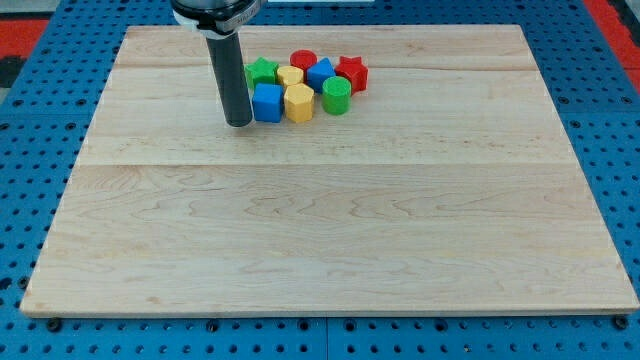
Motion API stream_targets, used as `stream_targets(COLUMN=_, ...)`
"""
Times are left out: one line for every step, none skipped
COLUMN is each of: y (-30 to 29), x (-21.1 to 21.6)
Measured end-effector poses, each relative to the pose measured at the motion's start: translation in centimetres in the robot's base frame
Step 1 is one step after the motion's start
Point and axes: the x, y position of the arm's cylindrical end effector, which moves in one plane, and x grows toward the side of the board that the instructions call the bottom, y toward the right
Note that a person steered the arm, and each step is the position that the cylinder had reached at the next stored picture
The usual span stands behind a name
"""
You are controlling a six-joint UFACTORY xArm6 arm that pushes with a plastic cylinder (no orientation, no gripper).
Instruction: Push the green circle into yellow blocks
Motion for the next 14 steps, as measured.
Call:
stream_targets(y=0.7, x=0.9)
stream_targets(y=2.3, x=4.9)
stream_targets(y=2.3, x=4.9)
stream_targets(y=2.3, x=4.9)
stream_targets(y=8.3, x=6.1)
stream_targets(y=12.0, x=5.1)
stream_targets(y=14.8, x=4.2)
stream_targets(y=23.3, x=3.8)
stream_targets(y=28.0, x=-0.6)
stream_targets(y=23.5, x=-4.2)
stream_targets(y=14.4, x=-4.2)
stream_targets(y=9.9, x=-4.2)
stream_targets(y=9.8, x=-4.2)
stream_targets(y=9.8, x=-4.2)
